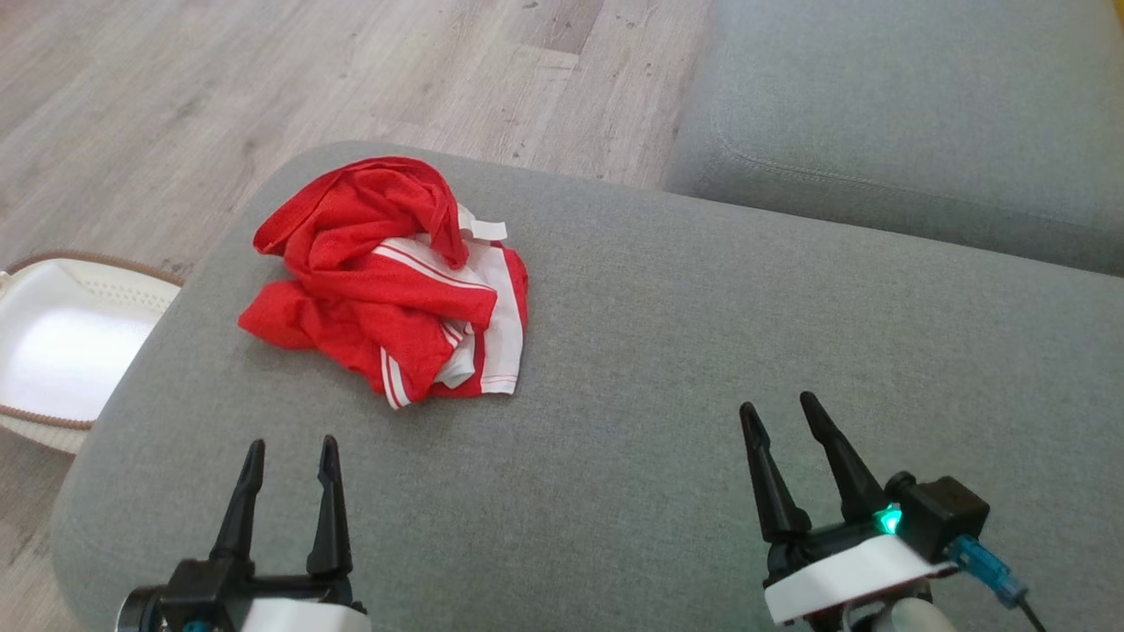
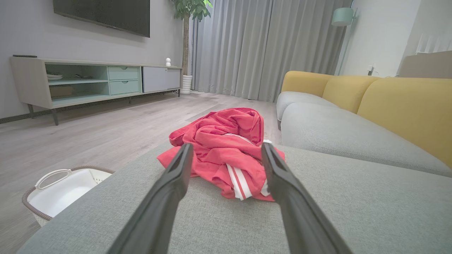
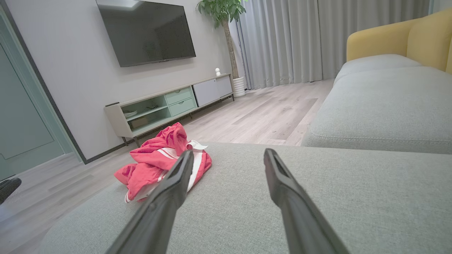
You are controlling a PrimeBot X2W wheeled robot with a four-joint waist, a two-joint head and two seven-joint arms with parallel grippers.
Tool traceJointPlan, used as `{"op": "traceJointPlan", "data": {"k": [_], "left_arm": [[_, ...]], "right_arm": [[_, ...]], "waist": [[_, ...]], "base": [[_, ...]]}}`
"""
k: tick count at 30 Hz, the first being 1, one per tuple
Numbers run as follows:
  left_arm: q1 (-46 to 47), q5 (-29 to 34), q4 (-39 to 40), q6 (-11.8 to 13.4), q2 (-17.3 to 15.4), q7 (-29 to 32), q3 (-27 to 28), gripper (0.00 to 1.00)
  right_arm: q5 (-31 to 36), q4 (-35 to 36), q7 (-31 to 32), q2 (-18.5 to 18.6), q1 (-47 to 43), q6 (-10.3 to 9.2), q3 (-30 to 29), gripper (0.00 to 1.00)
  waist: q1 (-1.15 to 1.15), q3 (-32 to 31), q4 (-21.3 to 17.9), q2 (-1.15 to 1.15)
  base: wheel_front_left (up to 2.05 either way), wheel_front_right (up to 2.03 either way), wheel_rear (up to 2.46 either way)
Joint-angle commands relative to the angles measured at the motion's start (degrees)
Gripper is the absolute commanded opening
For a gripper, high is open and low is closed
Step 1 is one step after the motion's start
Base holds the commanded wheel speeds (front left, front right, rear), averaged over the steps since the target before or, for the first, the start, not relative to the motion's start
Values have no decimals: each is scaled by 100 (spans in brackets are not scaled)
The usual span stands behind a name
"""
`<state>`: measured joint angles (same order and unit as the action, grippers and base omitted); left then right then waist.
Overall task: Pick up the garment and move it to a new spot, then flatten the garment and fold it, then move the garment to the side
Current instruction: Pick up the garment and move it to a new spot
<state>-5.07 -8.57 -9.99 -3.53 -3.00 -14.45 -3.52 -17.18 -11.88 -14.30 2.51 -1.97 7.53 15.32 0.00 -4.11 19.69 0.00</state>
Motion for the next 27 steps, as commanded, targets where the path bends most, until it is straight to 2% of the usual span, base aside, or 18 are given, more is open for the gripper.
{"op": "traceJointPlan", "data": {"k": [1,15,19,23,27], "left_arm": [[201,30,200,3,13,-55,210,100],[442,107,61,-81,-17,-55,513,100],[950,290,-271,-228,-327,-55,447,100],[1870,375,-956,-330,-768,-33,266,100],[3017,256,-1817,-379,-1180,458,50,100]], "right_arm": [[-33,161,-70,37,210,-4,138,100],[2,138,-70,37,338,-4,172,100],[112,195,-70,37,518,-4,169,100],[270,295,-70,37,765,-4,56,100],[442,400,-70,37,947,-4,-111,100]], "waist": [[0,18,1,0],[0,267,-269,0],[0,644,-437,0],[0,1145,-554,0],[0,1562,-675,0]], "base": [[0,0,0],[0,0,0],[0,0,0],[0,0,0],[0,0,0]]}}
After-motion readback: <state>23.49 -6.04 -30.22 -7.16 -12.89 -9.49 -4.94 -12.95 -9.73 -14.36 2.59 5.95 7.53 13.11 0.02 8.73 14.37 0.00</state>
